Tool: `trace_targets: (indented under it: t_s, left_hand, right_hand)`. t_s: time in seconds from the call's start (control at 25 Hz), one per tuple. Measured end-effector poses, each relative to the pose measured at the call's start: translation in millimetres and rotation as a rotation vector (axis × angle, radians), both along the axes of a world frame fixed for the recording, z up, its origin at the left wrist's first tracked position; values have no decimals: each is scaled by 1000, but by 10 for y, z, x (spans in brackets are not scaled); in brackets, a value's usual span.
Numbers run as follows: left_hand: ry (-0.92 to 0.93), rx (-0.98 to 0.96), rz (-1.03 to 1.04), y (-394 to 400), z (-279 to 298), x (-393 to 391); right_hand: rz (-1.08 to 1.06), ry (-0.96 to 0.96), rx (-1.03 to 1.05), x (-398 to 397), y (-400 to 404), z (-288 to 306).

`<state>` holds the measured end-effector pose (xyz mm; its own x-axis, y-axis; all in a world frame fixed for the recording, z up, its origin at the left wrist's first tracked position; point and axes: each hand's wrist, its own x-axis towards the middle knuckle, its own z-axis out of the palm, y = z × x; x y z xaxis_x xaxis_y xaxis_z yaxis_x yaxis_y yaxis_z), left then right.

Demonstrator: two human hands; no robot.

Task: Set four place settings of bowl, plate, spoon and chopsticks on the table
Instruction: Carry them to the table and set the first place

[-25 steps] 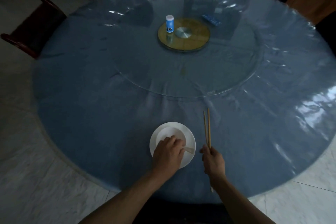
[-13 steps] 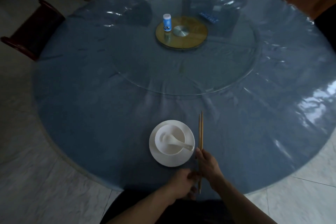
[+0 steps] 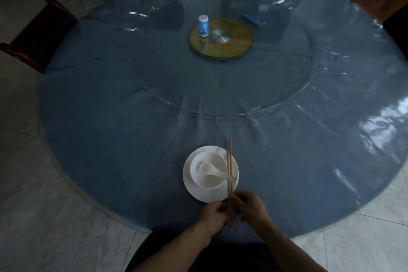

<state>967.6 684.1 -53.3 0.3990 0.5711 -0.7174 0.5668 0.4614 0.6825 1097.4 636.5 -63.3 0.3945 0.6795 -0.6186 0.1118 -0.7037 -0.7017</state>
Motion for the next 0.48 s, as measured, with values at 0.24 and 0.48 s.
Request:
trace_targets:
  t_s: [0.24, 0.48]
  left_hand:
    - [74, 47, 51, 47, -52, 27]
    - [78, 89, 82, 83, -70, 53]
  right_hand:
    - [-1, 7, -39, 4, -16, 44]
    - [-41, 14, -64, -12, -23, 17]
